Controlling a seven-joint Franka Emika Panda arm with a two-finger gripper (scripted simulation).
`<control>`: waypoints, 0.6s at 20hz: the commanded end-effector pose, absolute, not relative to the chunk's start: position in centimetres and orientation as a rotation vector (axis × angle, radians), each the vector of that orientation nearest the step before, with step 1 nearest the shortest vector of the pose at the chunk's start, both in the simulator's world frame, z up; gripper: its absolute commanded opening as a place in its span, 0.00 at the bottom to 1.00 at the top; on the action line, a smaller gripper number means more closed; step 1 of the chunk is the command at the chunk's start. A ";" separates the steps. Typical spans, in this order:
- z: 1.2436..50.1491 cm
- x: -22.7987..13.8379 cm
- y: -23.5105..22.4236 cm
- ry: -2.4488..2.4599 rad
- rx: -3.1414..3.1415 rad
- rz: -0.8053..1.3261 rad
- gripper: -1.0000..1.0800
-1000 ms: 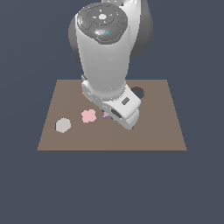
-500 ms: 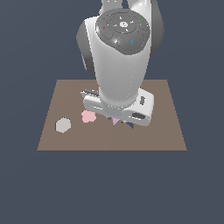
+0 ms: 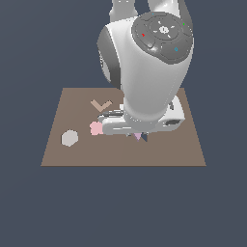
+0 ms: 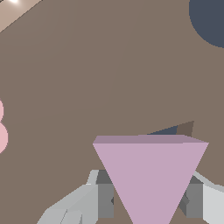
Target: Insert a designated object into the corresponding slot on a board.
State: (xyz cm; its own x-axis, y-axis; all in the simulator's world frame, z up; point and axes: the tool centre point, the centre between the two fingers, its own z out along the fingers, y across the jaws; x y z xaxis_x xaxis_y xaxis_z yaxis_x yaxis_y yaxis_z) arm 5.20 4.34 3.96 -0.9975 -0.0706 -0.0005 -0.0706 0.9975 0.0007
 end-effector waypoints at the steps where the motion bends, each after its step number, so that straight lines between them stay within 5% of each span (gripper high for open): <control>1: 4.0 5.2 4.9 3.133 -0.226 0.001 0.00; 12: 4.0 5.0 6.5 3.097 -0.529 0.000 0.00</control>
